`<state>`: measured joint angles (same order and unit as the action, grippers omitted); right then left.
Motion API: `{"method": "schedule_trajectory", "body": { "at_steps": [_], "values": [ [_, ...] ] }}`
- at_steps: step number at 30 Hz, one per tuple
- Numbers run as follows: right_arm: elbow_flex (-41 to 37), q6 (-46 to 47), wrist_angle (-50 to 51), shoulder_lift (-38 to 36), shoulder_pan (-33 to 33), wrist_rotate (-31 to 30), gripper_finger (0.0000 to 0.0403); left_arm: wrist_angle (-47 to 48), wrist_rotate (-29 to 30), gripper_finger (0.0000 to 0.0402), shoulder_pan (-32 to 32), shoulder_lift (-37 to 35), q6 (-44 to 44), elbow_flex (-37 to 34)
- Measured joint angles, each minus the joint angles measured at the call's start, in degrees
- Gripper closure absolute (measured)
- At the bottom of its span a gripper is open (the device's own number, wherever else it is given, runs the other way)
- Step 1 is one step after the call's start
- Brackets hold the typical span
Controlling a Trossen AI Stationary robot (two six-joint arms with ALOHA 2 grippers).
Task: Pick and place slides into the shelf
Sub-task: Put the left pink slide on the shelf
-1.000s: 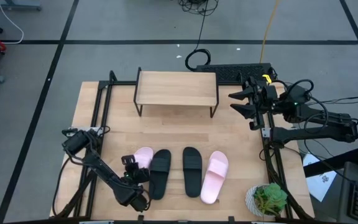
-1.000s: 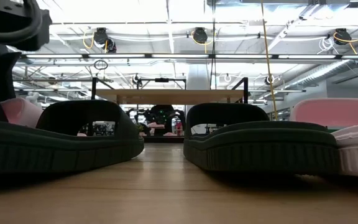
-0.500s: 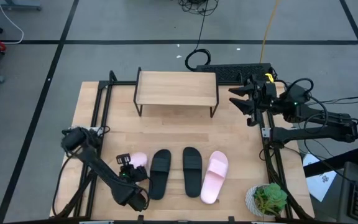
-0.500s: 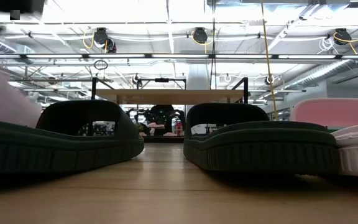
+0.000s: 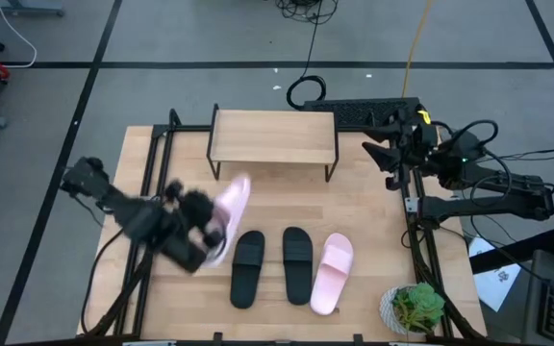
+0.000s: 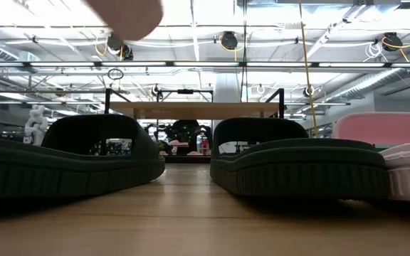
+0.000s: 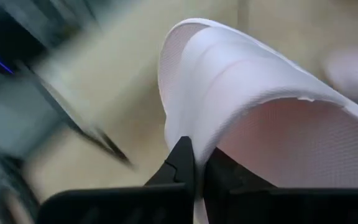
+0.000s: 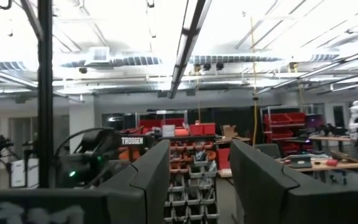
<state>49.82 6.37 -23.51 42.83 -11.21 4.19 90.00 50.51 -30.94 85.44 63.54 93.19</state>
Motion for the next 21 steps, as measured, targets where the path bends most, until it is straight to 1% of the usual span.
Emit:
{"method": "schedule_trajectory", "body": {
  "at_steps": [4, 6, 7, 9, 11, 12, 14, 16, 19, 21],
  "values": [
    [0.0, -0.01, -0.61, -0.02, -0.87, -0.12, 0.0248, -1.35, 9.79, 0.0401, 12.54, 0.09, -17.01, 5.65],
    [0.0, 0.0, -0.61, -0.01, -1.27, -0.14, 0.0248, -5.59, 12.38, 0.0401, 19.66, 0.25, -25.35, 7.42],
    [0.0, -0.02, -0.68, 0.0, -1.53, -0.22, 0.0248, -8.53, 12.5, 0.0401, 23.01, 0.28, -29.74, 7.75],
    [0.0, -0.02, -0.68, 0.0, -1.95, -1.53, 0.0248, -14.98, 10.11, 0.0401, 29.64, 0.46, -38.46, 7.79],
    [0.0, -0.02, -0.61, -0.01, -2.34, -3.44, 0.0248, -21.52, 5.41, 0.0401, 35.33, 0.67, -47.38, 7.74],
    [0.0, -0.09, -0.58, 0.0, -2.57, -4.64, 0.0248, -24.12, 3.29, 0.0401, 37.92, 1.17, -51.45, 7.74],
    [0.0, -0.39, -0.54, 0.0, -3.08, -6.92, 0.0248, -27.16, 0.87, 0.0401, 42.18, 2.25, -57.54, 7.78],
    [0.0, -1.18, -0.54, -0.02, -3.53, -8.06, 0.0248, -27.12, -0.76, 0.0401, 45.97, 3.83, -60.55, 7.71],
    [0.0, -1.55, -0.48, 0.0, -4.2, -8.9, 0.0248, -26.56, -4.87, 0.0401, 50.14, 5.95, -62.5, 7.71],
    [0.0, -1.69, -0.48, 0.0, -4.73, -8.9, 0.0248, -26.28, -4.97, 0.0401, 51.57, 7.5, -64.9, 7.69]
  ]
}}
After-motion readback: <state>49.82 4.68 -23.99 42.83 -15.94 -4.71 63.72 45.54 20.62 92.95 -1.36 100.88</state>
